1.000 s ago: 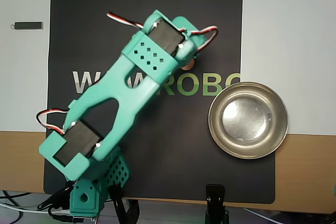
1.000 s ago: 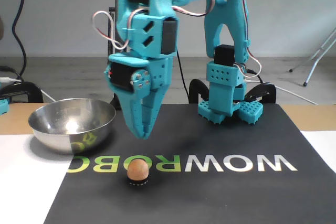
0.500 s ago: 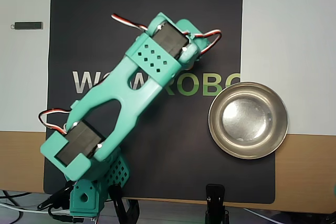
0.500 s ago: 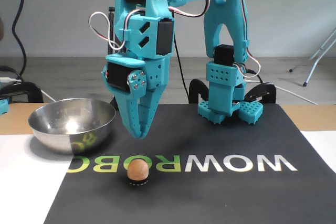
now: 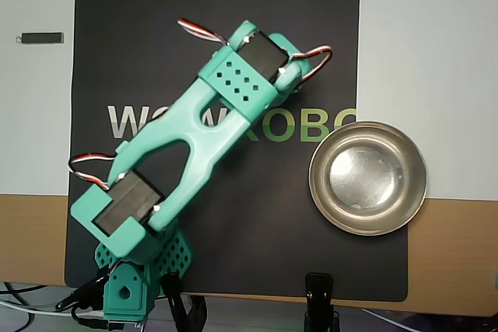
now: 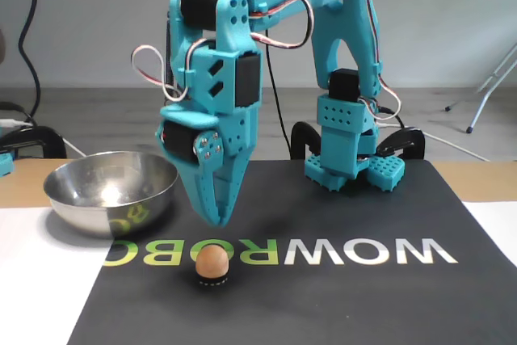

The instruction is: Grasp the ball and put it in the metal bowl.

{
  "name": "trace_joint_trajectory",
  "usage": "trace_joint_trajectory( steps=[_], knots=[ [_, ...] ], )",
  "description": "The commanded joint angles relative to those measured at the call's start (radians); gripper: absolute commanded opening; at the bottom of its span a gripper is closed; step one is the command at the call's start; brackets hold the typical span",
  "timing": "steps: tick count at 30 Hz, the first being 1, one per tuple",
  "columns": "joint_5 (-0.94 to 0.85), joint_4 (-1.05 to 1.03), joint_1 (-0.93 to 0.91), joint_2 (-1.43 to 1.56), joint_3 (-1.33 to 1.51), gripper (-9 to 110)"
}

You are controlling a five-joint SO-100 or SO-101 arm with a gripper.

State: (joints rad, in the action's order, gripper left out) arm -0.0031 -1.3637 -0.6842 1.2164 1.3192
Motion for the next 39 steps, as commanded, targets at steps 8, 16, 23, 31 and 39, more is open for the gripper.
trace_joint_trajectory(
  steps=[8, 16, 23, 31, 39],
  knots=[
    [0.002, 0.061, 0.008, 0.006, -0.038, 1],
    [0.002, 0.063, 0.012, 0.003, -0.029, 1],
    [0.002, 0.063, 0.018, -0.028, -0.032, 1],
    [0.002, 0.064, 0.018, -0.052, -0.032, 1],
    [0.002, 0.064, 0.028, -0.067, -0.034, 1]
  ],
)
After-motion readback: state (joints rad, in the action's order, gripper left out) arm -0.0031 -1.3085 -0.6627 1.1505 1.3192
